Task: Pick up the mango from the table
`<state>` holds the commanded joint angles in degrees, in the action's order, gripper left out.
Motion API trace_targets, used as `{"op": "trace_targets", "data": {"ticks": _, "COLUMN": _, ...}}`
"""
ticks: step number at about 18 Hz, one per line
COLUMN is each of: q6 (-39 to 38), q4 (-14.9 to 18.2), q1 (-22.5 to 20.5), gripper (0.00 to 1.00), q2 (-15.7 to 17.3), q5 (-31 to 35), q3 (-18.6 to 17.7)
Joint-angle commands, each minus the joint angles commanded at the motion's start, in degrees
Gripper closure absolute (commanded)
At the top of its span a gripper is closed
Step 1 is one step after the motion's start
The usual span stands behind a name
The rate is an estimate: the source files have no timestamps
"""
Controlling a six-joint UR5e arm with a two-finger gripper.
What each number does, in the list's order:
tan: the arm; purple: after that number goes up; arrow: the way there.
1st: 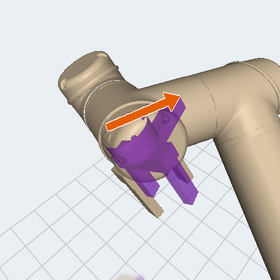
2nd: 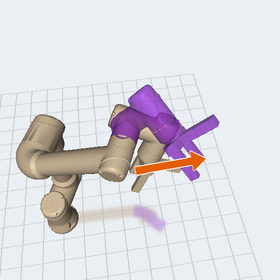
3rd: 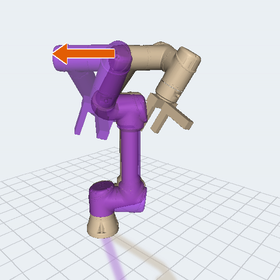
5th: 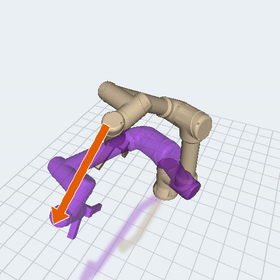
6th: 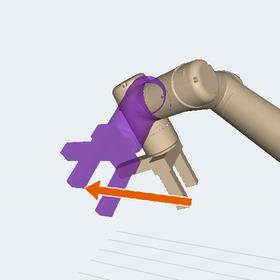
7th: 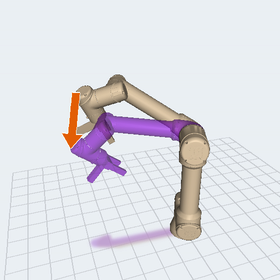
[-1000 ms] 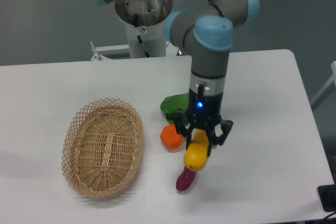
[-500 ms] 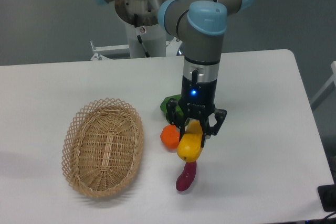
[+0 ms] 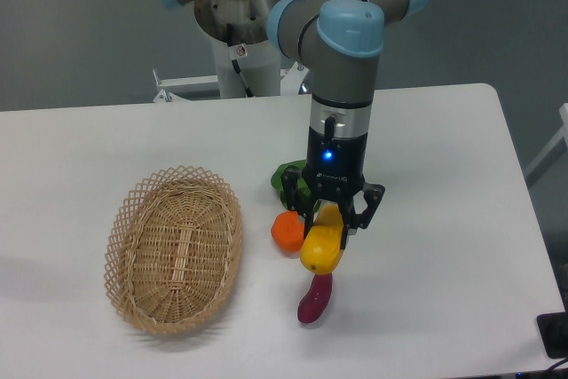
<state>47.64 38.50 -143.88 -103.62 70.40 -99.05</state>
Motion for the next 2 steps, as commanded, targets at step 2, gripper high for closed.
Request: {"op": "trace_targets", "data": {"ticks": 2, "q6": -0.1, "q4": 0.0, "q1": 0.1, "gripper": 0.53, "q2": 0.0, "q5": 0.0, "q3": 0.0}}
